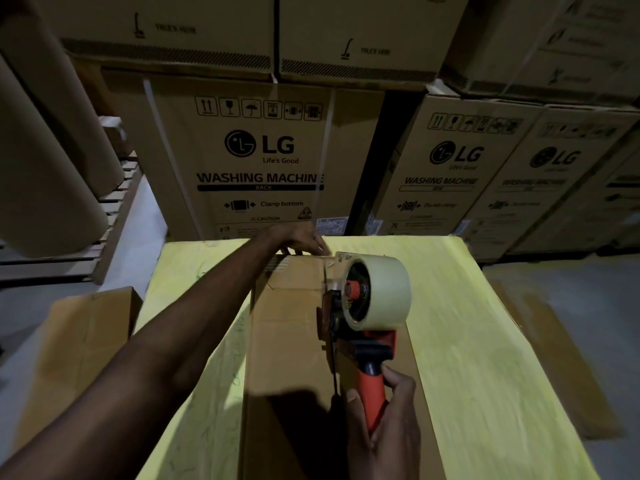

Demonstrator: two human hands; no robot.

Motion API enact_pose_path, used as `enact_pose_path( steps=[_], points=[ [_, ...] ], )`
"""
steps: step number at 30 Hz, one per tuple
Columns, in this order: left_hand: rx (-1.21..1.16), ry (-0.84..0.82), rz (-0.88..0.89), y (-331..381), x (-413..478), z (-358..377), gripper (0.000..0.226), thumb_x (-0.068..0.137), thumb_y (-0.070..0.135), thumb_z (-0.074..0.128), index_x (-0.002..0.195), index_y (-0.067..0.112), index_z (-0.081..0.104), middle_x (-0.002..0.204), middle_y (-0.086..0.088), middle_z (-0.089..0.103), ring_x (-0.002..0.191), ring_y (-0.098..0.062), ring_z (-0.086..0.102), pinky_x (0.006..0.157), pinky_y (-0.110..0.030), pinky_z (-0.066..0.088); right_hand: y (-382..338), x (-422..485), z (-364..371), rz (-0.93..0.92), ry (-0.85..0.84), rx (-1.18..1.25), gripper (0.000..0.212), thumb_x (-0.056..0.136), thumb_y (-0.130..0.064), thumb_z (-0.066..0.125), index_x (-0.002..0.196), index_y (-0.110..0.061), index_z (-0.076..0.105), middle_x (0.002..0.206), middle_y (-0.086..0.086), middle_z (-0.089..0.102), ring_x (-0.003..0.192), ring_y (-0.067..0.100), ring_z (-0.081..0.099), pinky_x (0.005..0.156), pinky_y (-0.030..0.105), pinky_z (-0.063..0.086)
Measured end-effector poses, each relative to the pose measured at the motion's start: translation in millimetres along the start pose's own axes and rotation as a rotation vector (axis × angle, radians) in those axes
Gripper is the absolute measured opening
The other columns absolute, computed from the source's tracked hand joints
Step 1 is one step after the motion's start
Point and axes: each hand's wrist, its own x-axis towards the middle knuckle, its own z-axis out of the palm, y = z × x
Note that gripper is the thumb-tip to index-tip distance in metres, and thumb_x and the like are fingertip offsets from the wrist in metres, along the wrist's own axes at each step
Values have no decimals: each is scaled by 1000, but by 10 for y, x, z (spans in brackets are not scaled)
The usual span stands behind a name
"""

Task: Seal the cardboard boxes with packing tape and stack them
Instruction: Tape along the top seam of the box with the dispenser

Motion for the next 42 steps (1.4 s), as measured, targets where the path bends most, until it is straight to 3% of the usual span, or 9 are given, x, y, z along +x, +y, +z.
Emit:
enact_pose_path(
  steps=[3, 6, 12, 17, 21, 29, 35, 37, 42],
  points=[
    [76, 89, -24, -10, -88, 46, 39, 97, 37, 71, 129, 15, 66, 118, -5, 65, 106, -26, 64, 77, -32, 54, -64, -20, -13, 28, -19, -11, 47, 87, -40, 71, 114, -52, 35, 89, -9, 64, 77, 14, 64, 67, 33, 52],
    [83, 244, 149, -75, -144, 116, 26, 95, 14, 72, 121, 13, 75, 120, -5, 74, 102, -15, 69, 89, -34, 55, -104, -24, -24, 27, -30, -41, 48, 87, -40, 71, 110, -54, 31, 89, -6, 64, 78, 18, 63, 65, 31, 46],
    [17, 198, 341, 76, -342, 128, 28, 103, 24, 62, 80, 17, 76, 79, 3, 74, 65, -4, 66, 63, -22, 53, -194, -5, -60, 41, -50, -54, 50, 89, -32, 71, 112, -53, 32, 102, -5, 64, 87, 21, 62, 68, 34, 44],
    [111, 283, 365, 73, -509, 247, 28, 104, 28, 60, 91, 11, 78, 68, 23, 64, 56, 6, 60, 52, -13, 45, -279, 59, -226, -48, -158, -94, 40, 98, -30, 61, 122, -46, 34, 116, -11, 58, 97, 11, 57, 73, 22, 44],
    [142, 385, 426, -29, -579, 387, 25, 104, 29, 61, 105, 12, 80, 93, -4, 79, 57, 13, 55, 56, -9, 37, -405, 198, -311, -134, -259, -262, 44, 102, -29, 56, 140, -28, 35, 132, -6, 54, 112, 17, 58, 84, 28, 45],
    [111, 418, 395, -91, -563, 462, 31, 105, 39, 58, 108, 16, 80, 90, 4, 76, 57, 14, 54, 57, -21, 39, -667, 296, -406, -207, -340, -376, 47, 107, -29, 43, 151, -29, 26, 135, -3, 53, 99, 5, 43, 86, 21, 37],
    [57, 360, 334, -147, -550, 464, 44, 104, 45, 59, 74, 19, 76, 57, 4, 64, 50, -9, 54, 57, -32, 41, -709, 245, -534, -199, -314, -410, 48, 106, -28, 45, 151, -32, 28, 143, -4, 47, 117, 13, 55, 99, 33, 49],
    [43, 364, 347, -97, -612, 455, 37, 104, 43, 60, 75, 25, 77, 66, 10, 71, 57, -3, 61, 57, -28, 37, -699, 136, -595, -207, -314, -408, 48, 106, -28, 45, 151, -34, 27, 143, -8, 46, 113, 9, 54, 96, 28, 48],
    [27, 358, 350, -89, -605, 455, 34, 103, 40, 63, 82, 15, 69, 108, -10, 75, 89, -9, 67, 59, -22, 37, -536, -342, -816, -260, -286, -400, 50, 101, -34, 49, 146, -42, 27, 129, -17, 48, 92, 4, 57, 73, 21, 49]
  ],
)
